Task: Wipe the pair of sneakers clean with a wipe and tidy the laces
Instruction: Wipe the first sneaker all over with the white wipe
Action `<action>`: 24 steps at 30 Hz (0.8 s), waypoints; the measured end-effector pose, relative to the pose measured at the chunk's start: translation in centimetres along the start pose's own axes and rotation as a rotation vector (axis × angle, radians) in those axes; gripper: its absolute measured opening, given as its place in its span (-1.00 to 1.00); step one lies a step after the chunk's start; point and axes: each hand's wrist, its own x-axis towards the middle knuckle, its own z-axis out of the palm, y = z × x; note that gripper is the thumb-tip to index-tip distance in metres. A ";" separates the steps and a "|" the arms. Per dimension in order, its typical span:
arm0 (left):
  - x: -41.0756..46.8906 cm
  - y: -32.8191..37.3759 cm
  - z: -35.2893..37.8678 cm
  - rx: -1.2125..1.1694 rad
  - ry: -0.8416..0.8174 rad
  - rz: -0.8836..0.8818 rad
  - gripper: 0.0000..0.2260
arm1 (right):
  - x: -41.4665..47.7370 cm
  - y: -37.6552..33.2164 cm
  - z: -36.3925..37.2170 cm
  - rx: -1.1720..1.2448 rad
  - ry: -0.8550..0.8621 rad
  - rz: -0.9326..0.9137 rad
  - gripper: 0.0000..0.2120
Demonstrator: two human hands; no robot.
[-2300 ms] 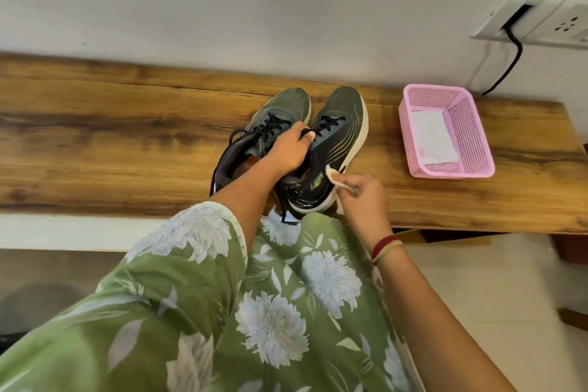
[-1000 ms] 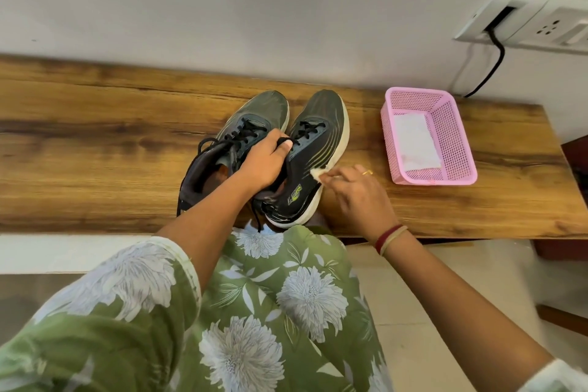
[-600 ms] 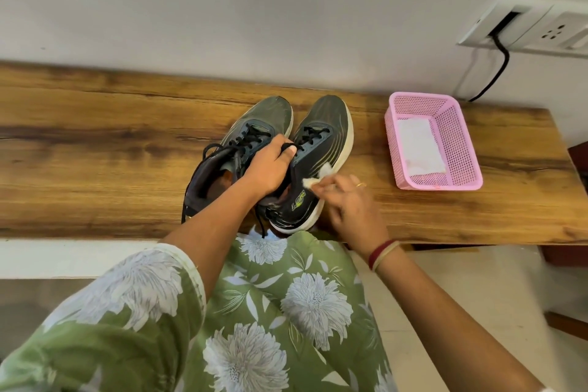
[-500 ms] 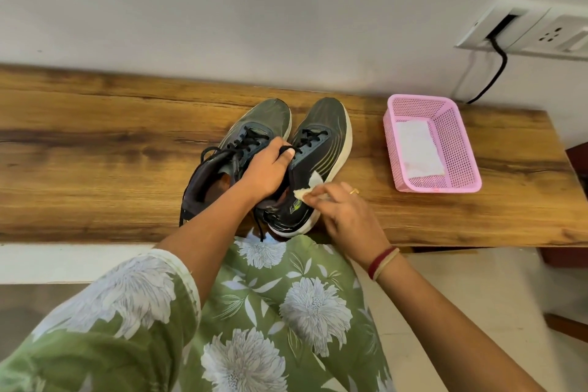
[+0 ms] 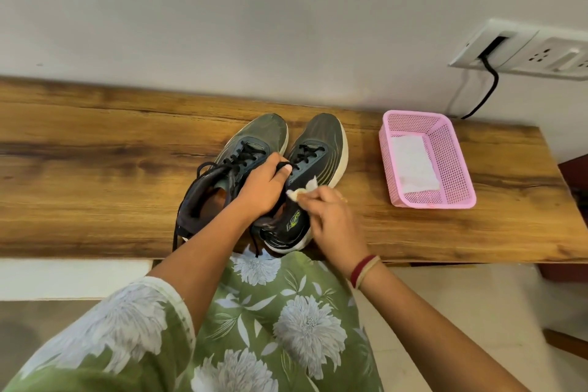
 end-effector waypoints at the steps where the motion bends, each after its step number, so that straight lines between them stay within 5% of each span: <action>1: 0.0 0.0 0.0 -0.001 -0.002 0.000 -0.90 | -0.2 0.0 -0.1 -0.002 -0.018 -0.040 -0.73; 5: 0.0 0.0 0.0 0.004 -0.007 0.010 -0.93 | 0.8 2.1 -0.9 -0.049 0.075 0.111 -0.69; 9: -0.1 0.1 0.0 0.009 -0.007 0.018 -0.94 | -0.6 1.3 -0.6 0.041 -0.007 -0.070 -0.71; 13: -0.1 0.2 -0.1 -0.001 -0.015 0.024 -0.93 | 1.9 3.4 -2.6 0.829 0.287 0.567 -0.75; 15: -0.2 0.3 -0.1 0.013 -0.012 0.031 -0.93 | 3.5 4.4 -3.2 0.909 0.308 0.679 -0.79; 17: -0.3 0.4 -0.1 0.026 -0.013 0.034 -0.94 | 4.4 4.7 -3.1 0.789 0.280 0.662 -0.82; 22: -0.3 0.5 -0.1 0.032 -0.001 0.028 -0.88 | 4.3 3.3 -1.6 0.022 0.148 0.358 -0.72; 24: -0.3 0.5 0.0 0.029 0.001 0.024 -0.86 | 3.5 2.5 -0.7 -0.053 0.166 0.318 -0.69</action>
